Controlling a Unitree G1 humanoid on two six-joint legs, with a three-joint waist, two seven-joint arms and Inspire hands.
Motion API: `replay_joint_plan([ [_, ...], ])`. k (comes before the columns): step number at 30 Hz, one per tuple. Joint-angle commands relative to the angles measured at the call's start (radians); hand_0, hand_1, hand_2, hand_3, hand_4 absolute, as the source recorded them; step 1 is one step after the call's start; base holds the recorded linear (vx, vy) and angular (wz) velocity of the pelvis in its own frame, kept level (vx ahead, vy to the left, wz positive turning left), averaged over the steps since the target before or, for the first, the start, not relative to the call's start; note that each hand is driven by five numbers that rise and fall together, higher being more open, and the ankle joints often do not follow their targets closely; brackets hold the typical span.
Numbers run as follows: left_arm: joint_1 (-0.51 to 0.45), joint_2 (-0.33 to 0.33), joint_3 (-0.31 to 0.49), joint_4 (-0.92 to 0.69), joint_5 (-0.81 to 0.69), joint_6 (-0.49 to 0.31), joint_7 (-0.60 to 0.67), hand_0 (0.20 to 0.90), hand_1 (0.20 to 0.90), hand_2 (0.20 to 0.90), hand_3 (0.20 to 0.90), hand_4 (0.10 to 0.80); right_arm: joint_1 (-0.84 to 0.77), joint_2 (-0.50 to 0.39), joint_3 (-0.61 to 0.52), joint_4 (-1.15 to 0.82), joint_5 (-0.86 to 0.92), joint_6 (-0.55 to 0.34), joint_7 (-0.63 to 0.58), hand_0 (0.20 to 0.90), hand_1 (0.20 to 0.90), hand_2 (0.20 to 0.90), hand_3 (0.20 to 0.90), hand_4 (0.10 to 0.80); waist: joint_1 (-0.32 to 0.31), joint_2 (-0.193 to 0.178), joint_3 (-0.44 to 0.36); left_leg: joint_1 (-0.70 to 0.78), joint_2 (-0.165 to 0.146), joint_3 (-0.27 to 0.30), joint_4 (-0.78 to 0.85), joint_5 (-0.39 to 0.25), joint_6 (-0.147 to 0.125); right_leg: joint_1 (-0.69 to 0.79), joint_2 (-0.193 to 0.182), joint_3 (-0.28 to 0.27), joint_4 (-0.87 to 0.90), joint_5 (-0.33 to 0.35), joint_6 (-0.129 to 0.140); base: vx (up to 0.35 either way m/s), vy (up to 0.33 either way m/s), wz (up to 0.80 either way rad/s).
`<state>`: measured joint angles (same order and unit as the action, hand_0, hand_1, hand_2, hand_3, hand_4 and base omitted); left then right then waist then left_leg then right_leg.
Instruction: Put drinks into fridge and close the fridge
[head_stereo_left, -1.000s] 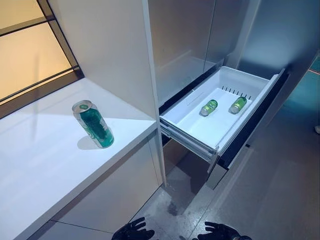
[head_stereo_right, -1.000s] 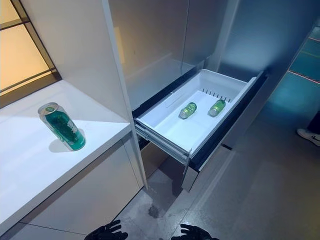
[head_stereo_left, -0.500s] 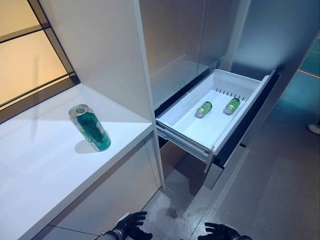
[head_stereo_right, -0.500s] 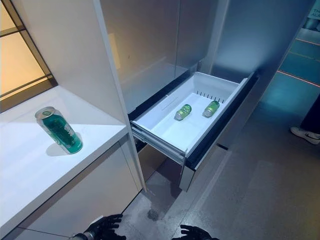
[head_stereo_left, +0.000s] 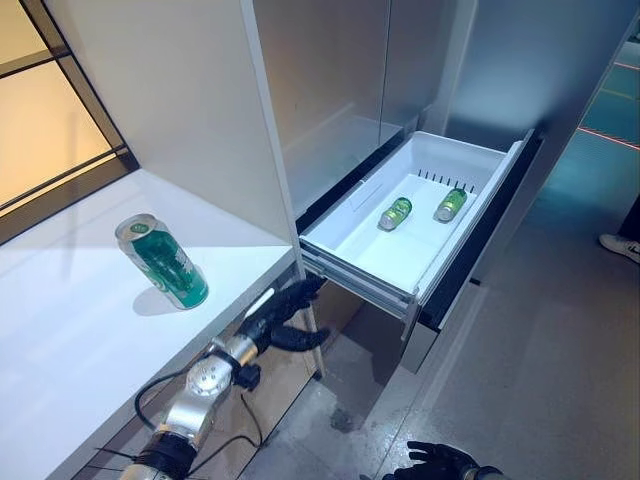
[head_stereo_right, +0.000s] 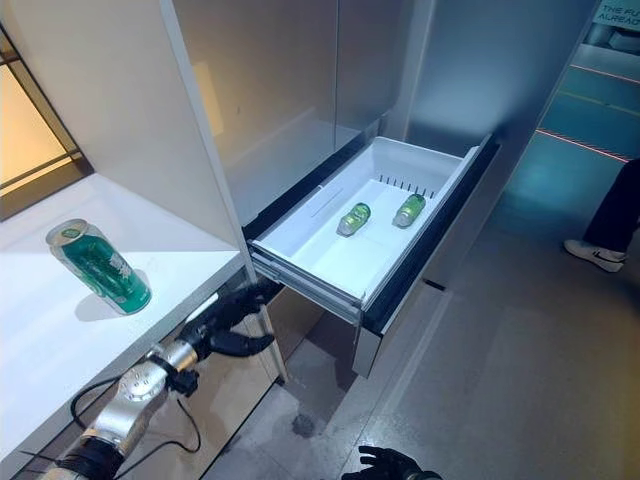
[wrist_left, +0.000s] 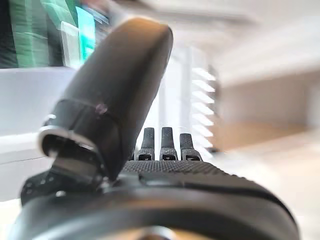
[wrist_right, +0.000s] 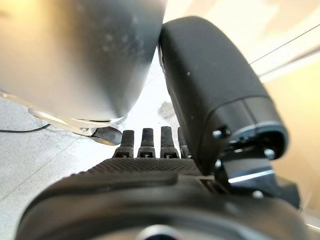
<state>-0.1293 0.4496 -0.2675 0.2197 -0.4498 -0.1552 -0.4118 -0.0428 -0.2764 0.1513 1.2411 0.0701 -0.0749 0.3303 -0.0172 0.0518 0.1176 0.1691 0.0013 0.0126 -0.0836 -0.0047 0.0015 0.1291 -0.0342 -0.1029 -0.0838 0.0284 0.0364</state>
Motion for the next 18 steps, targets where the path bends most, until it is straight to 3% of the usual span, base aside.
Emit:
replay_joint_plan([
  [1, -0.129, -0.014, 0.037, -0.221, -0.264, 0.046, -0.14, 0.9, 0.9, 0.9, 0.9, 0.8, 0.017, -0.027, 0.008, 0.05, -0.014, -0.031, 0.008, 0.9, 0.9, 0.9, 0.9, 0.8, 0.006, -0.015, -0.02, -0.03, -0.059, 0.036, 0.043, -0.088, 0.041, -0.043, 0.031, 0.006, 0.129, -0.119, 0.028, 0.0, 0.0, 0.0],
  [5, -0.159, -0.02, 0.071, -0.355, -0.465, 0.068, -0.154, 0.9, 0.9, 0.9, 0.9, 0.8, 0.035, -0.015, 0.024, 0.045, -0.014, -0.043, -0.006, 0.9, 0.9, 0.9, 0.9, 0.8, 0.001, -0.015, -0.032, -0.019, -0.062, 0.03, 0.032, -0.093, 0.045, -0.037, 0.034, 0.014, 0.125, -0.124, 0.03, 0.008, -0.003, -0.03],
  [10, -0.179, -0.03, 0.113, -0.465, -0.6, 0.005, -0.147, 0.9, 0.9, 0.9, 0.9, 0.8, 0.057, 0.0, 0.044, 0.047, -0.009, -0.05, -0.023, 0.9, 0.9, 0.9, 0.9, 0.8, 0.002, -0.014, -0.041, -0.008, -0.063, 0.015, 0.031, -0.097, 0.045, -0.023, 0.033, 0.009, 0.124, -0.13, 0.026, 0.01, -0.003, -0.01],
  [13, -0.193, -0.023, 0.143, -0.527, -0.593, -0.071, -0.093, 0.9, 0.9, 0.9, 0.9, 0.8, 0.071, 0.011, 0.058, 0.048, -0.001, -0.051, -0.035, 0.9, 0.9, 0.9, 0.9, 0.8, 0.01, -0.016, -0.044, -0.006, -0.066, -0.003, 0.033, -0.099, 0.045, -0.014, 0.029, -0.001, 0.123, -0.135, 0.023, 0.0, 0.0, 0.0],
  [18, -0.202, 0.01, 0.207, -0.59, -0.447, -0.199, 0.08, 0.9, 0.9, 0.9, 0.9, 0.8, 0.081, 0.027, 0.074, 0.05, 0.018, -0.049, -0.052, 0.9, 0.9, 0.9, 0.9, 0.8, 0.037, -0.018, -0.048, -0.006, -0.072, -0.038, 0.029, -0.096, 0.043, -0.001, 0.024, -0.026, 0.119, -0.144, 0.017, -0.001, -0.024, 0.04],
])
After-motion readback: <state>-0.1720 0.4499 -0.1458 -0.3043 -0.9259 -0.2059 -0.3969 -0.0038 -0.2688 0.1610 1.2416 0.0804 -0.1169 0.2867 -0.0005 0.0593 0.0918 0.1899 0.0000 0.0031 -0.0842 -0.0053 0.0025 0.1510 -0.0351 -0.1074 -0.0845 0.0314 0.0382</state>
